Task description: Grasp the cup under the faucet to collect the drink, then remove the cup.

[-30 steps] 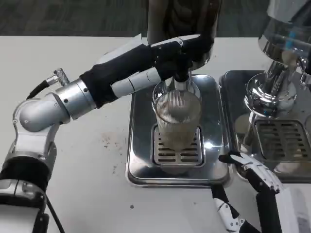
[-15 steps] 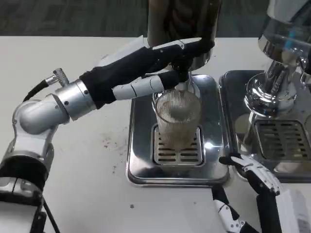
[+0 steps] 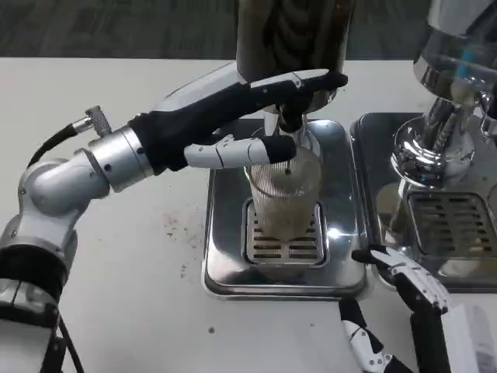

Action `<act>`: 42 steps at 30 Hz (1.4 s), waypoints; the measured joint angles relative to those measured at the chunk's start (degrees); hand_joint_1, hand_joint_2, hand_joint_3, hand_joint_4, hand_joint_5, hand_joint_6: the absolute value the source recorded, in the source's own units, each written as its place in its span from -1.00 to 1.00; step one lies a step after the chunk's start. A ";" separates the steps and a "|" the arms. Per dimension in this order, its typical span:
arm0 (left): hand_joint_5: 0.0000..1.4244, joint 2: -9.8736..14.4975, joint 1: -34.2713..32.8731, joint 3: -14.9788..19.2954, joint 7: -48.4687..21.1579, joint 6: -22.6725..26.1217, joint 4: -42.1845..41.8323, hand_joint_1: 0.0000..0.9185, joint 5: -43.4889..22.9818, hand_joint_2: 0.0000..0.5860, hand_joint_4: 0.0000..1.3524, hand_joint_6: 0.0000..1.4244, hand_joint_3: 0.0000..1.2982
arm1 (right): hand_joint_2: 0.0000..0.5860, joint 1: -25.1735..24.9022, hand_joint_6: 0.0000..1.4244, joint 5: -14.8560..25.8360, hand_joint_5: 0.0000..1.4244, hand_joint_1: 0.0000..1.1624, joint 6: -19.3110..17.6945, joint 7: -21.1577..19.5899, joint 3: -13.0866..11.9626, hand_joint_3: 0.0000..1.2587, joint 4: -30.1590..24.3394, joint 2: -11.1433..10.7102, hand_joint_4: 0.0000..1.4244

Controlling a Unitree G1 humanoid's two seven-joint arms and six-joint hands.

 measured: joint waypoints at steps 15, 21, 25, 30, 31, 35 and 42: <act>-0.99 1.94 -0.32 -3.92 8.03 -4.11 0.40 -1.00 6.27 -0.75 -0.98 -1.00 -0.82 | 0.06 -0.19 -0.67 2.00 -0.72 -0.31 -0.27 1.29 -0.27 -0.58 -0.18 -0.04 -0.74; -0.99 2.24 -0.36 -4.67 9.95 -4.78 0.50 -1.00 7.83 -0.75 -0.98 -1.00 -0.82 | -0.15 -1.62 -0.70 7.51 -0.77 -0.20 -1.52 6.69 -1.23 -0.76 -1.15 -0.18 -0.86; -0.99 2.29 -0.39 -4.88 10.83 -4.91 0.63 -1.00 8.13 -0.75 -0.98 -1.00 -0.82 | -0.20 -2.00 -0.75 12.09 -0.84 -0.15 -2.22 11.58 -1.96 -0.84 -1.36 -0.33 -0.92; -0.99 2.40 -0.48 -5.40 11.80 -4.95 0.81 -1.00 8.45 -0.75 -0.98 -1.00 -0.82 | -0.22 -3.69 -0.83 18.03 -0.95 -0.09 -2.26 18.70 -2.98 -1.00 -1.66 -0.33 -1.00; -0.99 2.42 -0.49 -5.50 11.87 -4.96 0.82 -1.00 8.45 -0.75 -0.98 -1.00 -0.82 | -0.24 -4.02 -0.84 18.92 -0.97 -0.08 -2.25 19.77 -3.14 -1.00 -1.68 -0.33 -1.00; -0.99 2.54 -0.64 -5.87 12.31 -4.96 0.93 -1.00 8.46 -0.74 -0.97 -1.00 -0.82 | -0.24 -5.77 -0.86 21.50 -1.00 -0.07 -1.26 24.25 -3.86 -1.00 -1.67 -0.32 -1.00; -0.99 2.63 -0.77 -6.41 12.97 -5.07 1.09 -1.00 8.45 -0.74 -0.97 -1.00 -0.82 | -0.24 -8.53 -0.90 23.05 -1.00 -0.06 0.84 29.44 -4.68 -1.00 -1.61 0.01 -1.00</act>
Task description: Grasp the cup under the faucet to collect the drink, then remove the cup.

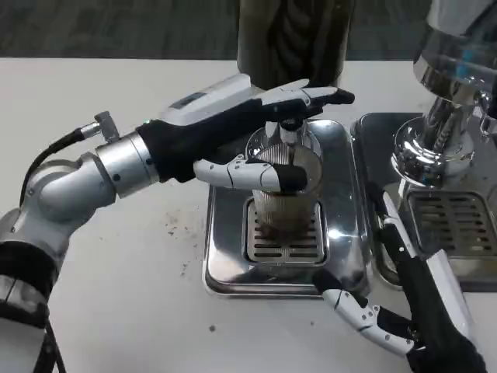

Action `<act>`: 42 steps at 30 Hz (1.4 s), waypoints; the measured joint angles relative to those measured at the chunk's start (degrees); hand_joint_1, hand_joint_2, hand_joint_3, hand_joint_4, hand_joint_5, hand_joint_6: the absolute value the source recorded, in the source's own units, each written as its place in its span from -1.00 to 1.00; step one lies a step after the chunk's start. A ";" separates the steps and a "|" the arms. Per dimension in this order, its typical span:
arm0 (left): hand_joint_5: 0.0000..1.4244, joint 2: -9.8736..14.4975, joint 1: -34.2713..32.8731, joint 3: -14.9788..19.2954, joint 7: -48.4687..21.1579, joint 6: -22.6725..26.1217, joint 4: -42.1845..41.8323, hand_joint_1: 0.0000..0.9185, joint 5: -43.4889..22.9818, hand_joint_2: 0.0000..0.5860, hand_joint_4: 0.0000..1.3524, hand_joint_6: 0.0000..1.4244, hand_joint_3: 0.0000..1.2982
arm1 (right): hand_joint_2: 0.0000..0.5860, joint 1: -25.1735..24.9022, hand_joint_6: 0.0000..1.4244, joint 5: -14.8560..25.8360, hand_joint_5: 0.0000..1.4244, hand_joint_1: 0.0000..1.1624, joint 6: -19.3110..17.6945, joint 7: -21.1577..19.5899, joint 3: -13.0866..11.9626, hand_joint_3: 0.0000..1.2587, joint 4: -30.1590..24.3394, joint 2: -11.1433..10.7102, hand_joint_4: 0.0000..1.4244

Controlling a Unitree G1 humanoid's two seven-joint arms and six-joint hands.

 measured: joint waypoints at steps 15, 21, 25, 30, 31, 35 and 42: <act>-0.99 0.13 -0.02 -0.22 0.44 -0.25 0.15 -1.00 0.03 -0.74 -0.97 -1.00 -0.82 | -0.23 -6.95 -0.93 1.80 -1.00 -0.07 2.72 4.88 -0.56 -1.00 4.81 1.86 -1.00; -0.99 0.14 -0.01 -0.22 0.47 -0.38 0.11 -1.00 0.00 -0.74 -0.97 -1.00 -0.82 | -0.22 -9.65 -0.93 2.62 -1.00 -0.08 3.09 5.75 -0.96 -1.00 7.41 2.21 -1.00; -0.99 0.13 -0.01 0.07 -0.33 -0.33 0.22 -1.00 -0.90 -0.74 -0.96 -1.00 -0.82 | -0.21 -10.94 -0.93 2.90 -1.00 -0.08 3.09 5.96 -1.17 -1.00 9.08 2.44 -1.00; -0.98 -0.38 0.02 1.74 -4.06 1.04 0.39 -1.00 -4.64 -0.74 -0.96 -1.00 -0.81 | -0.20 -12.23 -0.93 2.95 -1.00 -0.08 3.10 6.16 -1.62 -1.00 9.96 2.52 -1.00; -0.98 -0.60 0.02 2.34 -5.33 1.65 0.39 -1.00 -5.83 -0.74 -0.96 -1.00 -0.81 | -0.20 -12.62 -0.93 3.04 -1.00 -0.08 3.10 6.18 -1.71 -1.00 10.05 2.52 -1.00; -0.98 -1.56 0.16 4.48 -10.06 3.91 0.32 -1.00 -10.05 -0.74 -0.95 -1.00 -0.80 | -0.18 -13.43 -0.92 3.32 -1.00 -0.09 3.09 6.26 -1.75 -1.00 11.29 2.75 -1.00; -0.96 -3.04 0.91 8.80 -17.76 9.09 -1.03 -1.00 -16.51 -0.74 -0.93 -1.00 -0.79 | -0.16 -14.43 -0.91 3.44 -1.00 -0.10 3.09 6.65 -1.74 -1.00 12.85 3.12 -1.00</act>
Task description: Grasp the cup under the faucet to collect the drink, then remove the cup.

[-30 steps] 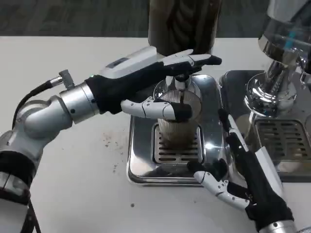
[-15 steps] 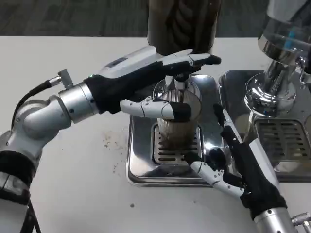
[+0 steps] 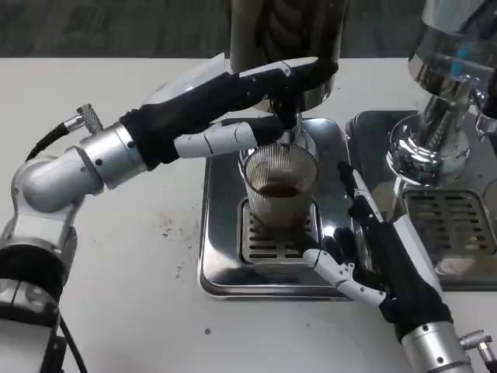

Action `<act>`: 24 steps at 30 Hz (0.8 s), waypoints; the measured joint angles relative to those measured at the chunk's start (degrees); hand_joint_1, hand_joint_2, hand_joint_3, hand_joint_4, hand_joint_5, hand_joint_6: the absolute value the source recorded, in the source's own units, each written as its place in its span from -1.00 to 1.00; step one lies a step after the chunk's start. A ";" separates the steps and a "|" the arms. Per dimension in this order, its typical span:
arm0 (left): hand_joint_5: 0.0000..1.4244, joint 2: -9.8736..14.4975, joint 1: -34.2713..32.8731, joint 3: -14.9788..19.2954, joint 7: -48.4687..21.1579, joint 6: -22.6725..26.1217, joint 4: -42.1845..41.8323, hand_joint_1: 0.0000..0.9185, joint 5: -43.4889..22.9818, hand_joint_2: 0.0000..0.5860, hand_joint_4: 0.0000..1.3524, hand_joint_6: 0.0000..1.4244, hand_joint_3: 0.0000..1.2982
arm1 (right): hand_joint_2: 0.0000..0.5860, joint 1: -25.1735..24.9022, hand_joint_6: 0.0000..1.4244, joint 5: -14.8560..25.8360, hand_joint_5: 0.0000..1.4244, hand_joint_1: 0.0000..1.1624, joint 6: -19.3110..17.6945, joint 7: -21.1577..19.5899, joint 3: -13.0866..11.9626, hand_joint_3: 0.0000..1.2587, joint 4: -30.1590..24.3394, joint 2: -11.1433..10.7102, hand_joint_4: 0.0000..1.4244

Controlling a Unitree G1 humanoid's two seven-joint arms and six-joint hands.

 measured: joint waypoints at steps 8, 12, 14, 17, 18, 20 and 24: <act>-0.96 -0.50 1.75 2.99 -3.88 3.14 -2.70 -1.00 -2.52 -0.74 -0.92 -1.00 -0.78 | -0.16 -1.58 -0.91 0.21 -1.00 -0.11 -0.01 0.41 0.01 -1.00 0.92 0.34 -1.00; -0.95 -0.47 3.30 4.67 -4.49 4.01 -3.89 -1.00 -3.64 -0.74 -0.92 -0.99 -0.78 | -0.16 -2.41 -0.91 0.35 -1.00 -0.11 -0.03 0.65 0.00 -1.00 1.59 0.61 -1.00; -0.94 -0.36 4.05 5.15 -4.53 4.50 -4.35 -1.00 -4.07 -0.75 -0.91 -0.99 -0.78 | -0.16 -3.16 -0.91 0.44 -1.00 -0.11 -0.03 0.98 0.02 -1.00 2.29 0.67 -1.00; -0.94 -0.11 4.68 5.91 -4.54 4.65 -4.72 -1.00 -4.15 -0.74 -0.90 -0.99 -0.76 | -0.16 -3.84 -0.91 0.46 -1.00 -0.11 -0.04 1.06 0.01 -1.00 3.18 0.78 -1.00; -0.94 0.03 4.93 6.27 -4.54 4.72 -4.76 -1.00 -4.16 -0.74 -0.90 -0.99 -0.76 | -0.16 -3.97 -0.91 0.46 -1.00 -0.11 -0.04 1.06 0.02 -1.00 3.31 0.81 -1.00; -0.94 0.60 5.72 6.99 -4.54 4.96 -4.80 -1.00 -4.24 -0.74 -0.90 -0.99 -0.76 | -0.16 -4.30 -0.91 0.47 -1.00 -0.11 -0.04 1.06 -0.01 -1.00 3.51 0.82 -1.00; -0.94 2.24 8.06 8.25 -4.41 5.10 -4.86 -1.00 -4.23 -0.74 -0.90 -0.99 -0.76 | -0.16 -5.30 -0.91 0.47 -1.00 -0.11 -0.04 1.07 -0.01 -1.00 3.93 0.87 -1.00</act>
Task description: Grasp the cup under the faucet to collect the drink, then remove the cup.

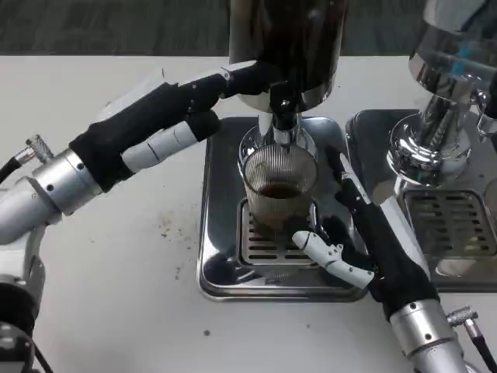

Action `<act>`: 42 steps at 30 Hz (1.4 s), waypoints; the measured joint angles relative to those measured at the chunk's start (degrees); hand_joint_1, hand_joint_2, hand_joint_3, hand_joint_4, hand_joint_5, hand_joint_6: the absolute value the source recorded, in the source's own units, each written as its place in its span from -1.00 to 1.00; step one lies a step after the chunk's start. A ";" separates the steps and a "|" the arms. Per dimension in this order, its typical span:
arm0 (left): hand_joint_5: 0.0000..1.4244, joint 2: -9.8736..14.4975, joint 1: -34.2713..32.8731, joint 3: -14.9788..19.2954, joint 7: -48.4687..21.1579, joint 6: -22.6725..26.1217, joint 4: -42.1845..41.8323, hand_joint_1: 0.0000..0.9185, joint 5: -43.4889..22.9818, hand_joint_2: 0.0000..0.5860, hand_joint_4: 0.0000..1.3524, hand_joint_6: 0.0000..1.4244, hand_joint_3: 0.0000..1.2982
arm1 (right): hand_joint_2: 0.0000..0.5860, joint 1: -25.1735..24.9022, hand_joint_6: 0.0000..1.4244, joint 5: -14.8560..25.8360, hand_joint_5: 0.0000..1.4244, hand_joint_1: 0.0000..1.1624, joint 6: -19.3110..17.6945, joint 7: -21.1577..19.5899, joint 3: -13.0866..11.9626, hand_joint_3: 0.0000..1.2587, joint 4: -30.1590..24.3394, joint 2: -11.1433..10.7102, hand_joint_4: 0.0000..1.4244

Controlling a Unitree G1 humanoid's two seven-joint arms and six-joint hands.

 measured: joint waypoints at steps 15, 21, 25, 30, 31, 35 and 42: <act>-0.93 2.78 10.85 1.96 6.41 -0.14 -1.67 -1.00 1.79 -0.73 -0.90 -0.97 -0.76 | -0.16 -2.49 -0.93 -0.02 -1.00 -0.11 -0.04 0.22 0.00 -1.00 3.17 -0.04 -1.00; -0.92 3.55 12.47 2.41 8.74 -0.10 -1.17 -1.00 2.48 -0.73 -0.90 -0.97 -0.76 | -0.16 -3.74 -0.93 -0.05 -1.00 -0.11 -0.07 0.22 0.00 -1.00 4.79 -0.06 -1.00; -0.92 4.30 13.65 2.42 9.90 0.05 -0.05 -1.00 3.39 -0.73 -0.90 -0.97 -0.76 | -0.16 -4.62 -0.93 -0.06 -1.00 -0.11 -0.09 0.22 0.00 -1.00 6.00 -0.09 -1.00; -0.92 4.31 14.43 2.41 10.57 0.45 0.60 -1.00 4.57 -0.73 -0.90 -0.96 -0.76 | -0.16 -5.57 -0.93 -0.09 -1.00 -0.11 -0.09 0.22 0.06 -1.00 6.89 0.02 -1.00; -0.92 4.31 14.54 2.42 10.65 0.47 0.67 -1.00 4.60 -0.73 -0.90 -0.96 -0.76 | -0.16 -5.81 -0.93 -0.09 -1.00 -0.11 -0.10 0.22 0.06 -1.00 7.24 0.03 -1.00; -0.92 4.31 15.87 2.41 11.19 0.62 1.03 -1.00 4.82 -0.73 -0.89 -0.96 -0.75 | -0.16 -7.12 -0.93 -0.08 -1.00 -0.11 -0.12 0.22 0.06 -1.00 8.66 0.10 -1.00; -0.92 4.37 16.63 2.42 11.35 0.89 1.12 -1.00 4.86 -0.73 -0.87 -0.96 -0.73 | -0.18 -9.03 -0.93 -0.01 -1.00 -0.10 -0.65 0.22 0.08 -1.00 11.14 0.60 -1.00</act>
